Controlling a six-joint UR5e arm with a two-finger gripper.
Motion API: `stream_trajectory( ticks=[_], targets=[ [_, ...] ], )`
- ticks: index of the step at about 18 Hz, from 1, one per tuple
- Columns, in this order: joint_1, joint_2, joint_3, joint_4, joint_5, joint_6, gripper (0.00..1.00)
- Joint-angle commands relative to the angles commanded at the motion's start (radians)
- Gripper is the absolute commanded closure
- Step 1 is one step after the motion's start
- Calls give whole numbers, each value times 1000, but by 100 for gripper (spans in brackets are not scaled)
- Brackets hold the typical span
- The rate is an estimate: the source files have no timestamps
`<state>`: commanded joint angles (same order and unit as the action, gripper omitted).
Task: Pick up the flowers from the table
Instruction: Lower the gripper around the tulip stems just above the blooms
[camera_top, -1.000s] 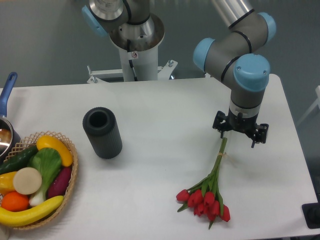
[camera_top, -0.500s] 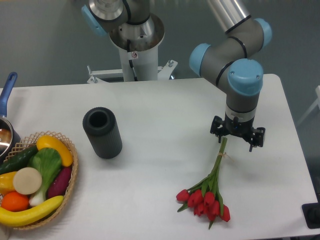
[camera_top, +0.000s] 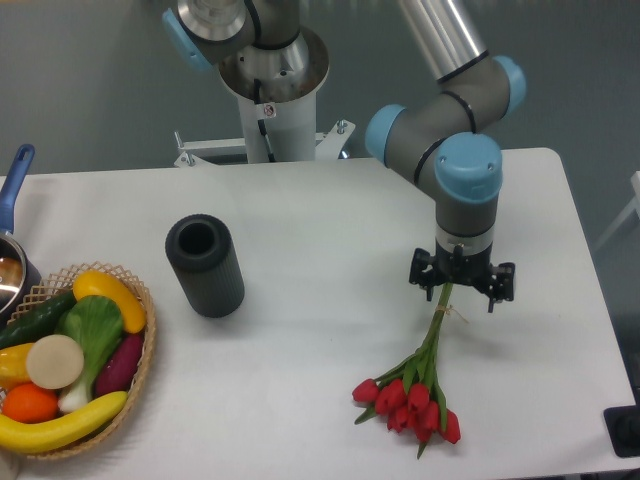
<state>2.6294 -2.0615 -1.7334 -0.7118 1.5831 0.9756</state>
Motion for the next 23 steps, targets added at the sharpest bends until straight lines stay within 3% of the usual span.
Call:
stream_trajectory(
  ticks=[10, 17, 18, 22, 23],
  targets=[
    [-34, -92, 47, 8, -3, -5, 0],
    [-58, -146, 143, -1, 0, -43, 0],
    [-58, -144, 144, -2, 0, -44, 6],
    [-58, -138, 129, -5, 0, -43, 90],
    [-58, -138, 124, -2, 0, -43, 91]
  ],
)
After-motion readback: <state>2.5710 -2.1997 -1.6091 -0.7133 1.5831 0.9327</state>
